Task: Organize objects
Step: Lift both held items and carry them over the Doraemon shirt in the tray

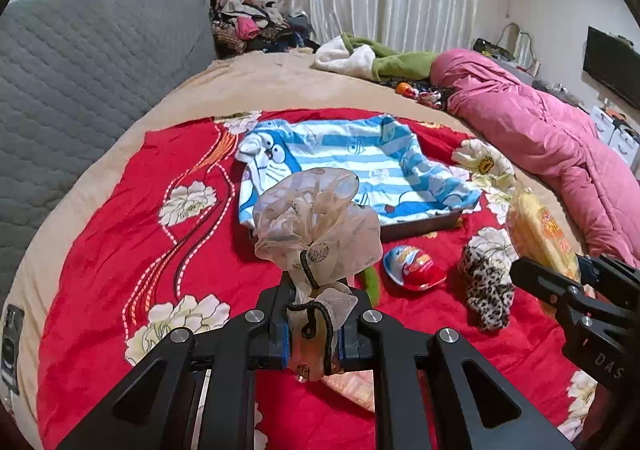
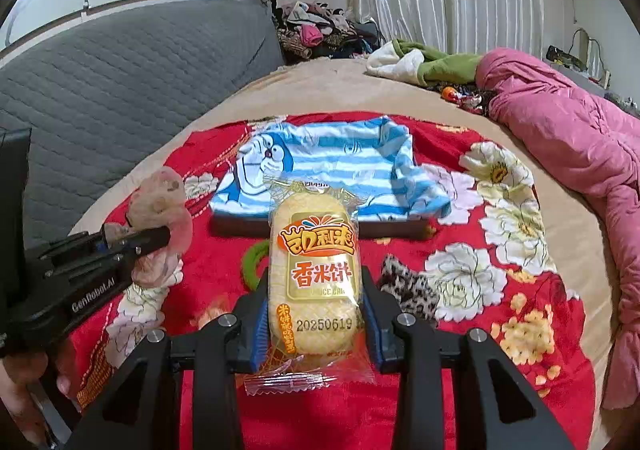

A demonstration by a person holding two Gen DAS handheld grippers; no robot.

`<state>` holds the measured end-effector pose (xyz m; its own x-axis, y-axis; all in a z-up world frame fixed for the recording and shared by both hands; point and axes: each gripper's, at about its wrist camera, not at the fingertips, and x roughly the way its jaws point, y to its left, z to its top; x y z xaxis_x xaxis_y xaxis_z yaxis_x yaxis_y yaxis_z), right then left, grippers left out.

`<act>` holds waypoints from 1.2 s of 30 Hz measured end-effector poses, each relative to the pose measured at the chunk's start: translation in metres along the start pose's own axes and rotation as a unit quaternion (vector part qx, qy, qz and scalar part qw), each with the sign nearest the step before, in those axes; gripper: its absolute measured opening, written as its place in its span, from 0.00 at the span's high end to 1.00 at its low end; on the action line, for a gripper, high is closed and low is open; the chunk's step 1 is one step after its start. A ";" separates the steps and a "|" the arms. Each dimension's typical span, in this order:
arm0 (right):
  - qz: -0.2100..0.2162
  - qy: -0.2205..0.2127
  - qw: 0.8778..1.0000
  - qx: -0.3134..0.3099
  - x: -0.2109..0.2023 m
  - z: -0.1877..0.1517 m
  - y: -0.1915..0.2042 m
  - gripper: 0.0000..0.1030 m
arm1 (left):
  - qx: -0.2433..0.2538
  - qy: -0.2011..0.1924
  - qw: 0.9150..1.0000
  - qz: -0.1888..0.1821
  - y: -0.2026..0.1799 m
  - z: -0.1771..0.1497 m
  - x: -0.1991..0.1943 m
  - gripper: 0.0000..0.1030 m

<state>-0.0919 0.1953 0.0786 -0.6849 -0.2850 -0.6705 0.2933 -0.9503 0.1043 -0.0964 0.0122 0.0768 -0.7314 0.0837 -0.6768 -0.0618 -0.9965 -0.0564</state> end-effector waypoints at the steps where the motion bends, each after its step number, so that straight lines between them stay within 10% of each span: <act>1: 0.001 -0.003 1.000 0.001 -0.001 0.003 -0.001 0.63 | 0.001 -0.003 1.000 0.003 -0.002 0.003 -0.001 0.85; 36: 0.013 -0.049 0.999 -0.001 0.008 0.075 -0.004 0.63 | -0.012 -0.030 0.999 0.016 -0.015 0.061 0.006 0.85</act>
<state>-0.1484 0.1872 0.1283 -0.7387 -0.3205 -0.5929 0.3127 -0.9423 0.1198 -0.1418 0.0280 0.1185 -0.7728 0.0511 -0.6326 -0.0227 -0.9983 -0.0529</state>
